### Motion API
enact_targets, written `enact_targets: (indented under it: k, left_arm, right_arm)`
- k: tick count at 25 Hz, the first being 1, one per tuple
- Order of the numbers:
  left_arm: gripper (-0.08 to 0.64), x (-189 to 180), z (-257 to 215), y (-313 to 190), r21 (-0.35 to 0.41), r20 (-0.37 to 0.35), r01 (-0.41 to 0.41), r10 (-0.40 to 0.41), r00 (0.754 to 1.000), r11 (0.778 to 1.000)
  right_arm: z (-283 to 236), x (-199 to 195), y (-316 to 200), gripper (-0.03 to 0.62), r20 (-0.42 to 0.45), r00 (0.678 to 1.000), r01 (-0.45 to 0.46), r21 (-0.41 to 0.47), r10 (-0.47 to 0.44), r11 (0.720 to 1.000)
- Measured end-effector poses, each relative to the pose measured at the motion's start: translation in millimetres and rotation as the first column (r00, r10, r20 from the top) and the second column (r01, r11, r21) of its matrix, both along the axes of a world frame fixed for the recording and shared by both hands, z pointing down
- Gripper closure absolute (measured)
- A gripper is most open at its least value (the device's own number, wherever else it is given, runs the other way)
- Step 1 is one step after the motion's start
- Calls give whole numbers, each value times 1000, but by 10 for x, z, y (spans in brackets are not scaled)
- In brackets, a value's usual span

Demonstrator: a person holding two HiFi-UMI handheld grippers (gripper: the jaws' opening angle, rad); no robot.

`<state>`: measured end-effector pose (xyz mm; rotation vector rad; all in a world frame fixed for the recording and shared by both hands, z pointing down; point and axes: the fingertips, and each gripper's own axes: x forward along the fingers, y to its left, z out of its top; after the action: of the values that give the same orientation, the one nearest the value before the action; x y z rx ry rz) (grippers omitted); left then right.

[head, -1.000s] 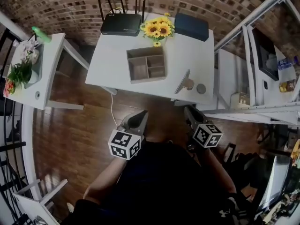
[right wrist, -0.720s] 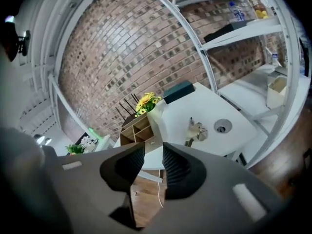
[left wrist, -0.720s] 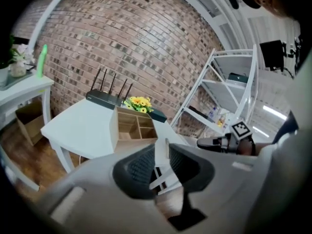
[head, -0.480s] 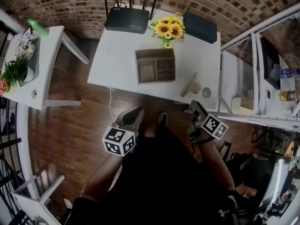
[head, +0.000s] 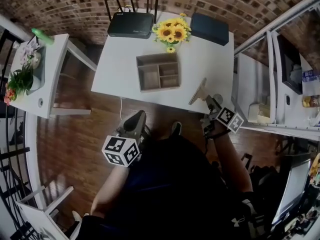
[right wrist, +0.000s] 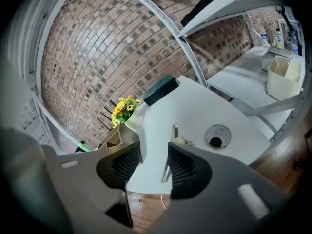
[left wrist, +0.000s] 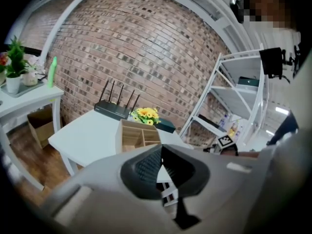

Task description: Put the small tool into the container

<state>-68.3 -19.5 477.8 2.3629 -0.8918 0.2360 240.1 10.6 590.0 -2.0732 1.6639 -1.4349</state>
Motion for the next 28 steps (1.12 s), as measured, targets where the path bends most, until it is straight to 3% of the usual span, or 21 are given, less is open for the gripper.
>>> enact_targets:
  k: [8,16,21,28]
  left_arm:
    - [557,157,13,-7,-15,57,27,-26,998,1000]
    - [557,269,29,-33,-18,87,44,-42,995,999]
    - [555,237,85,-31,-40,98,75,-71,993,996]
    - [555,167,172,-39,-67,102,107,-100,990,992]
  right_arm:
    - [297,403,96,445,63,997,-52,-28,54,998]
    - [466,463,10,442,86,996,-20,-54,25,998]
    - [587,394,13,440,136,988,-51,-120,67,991]
    - [827,386,-119,442,121,992,44,-136,-28,990]
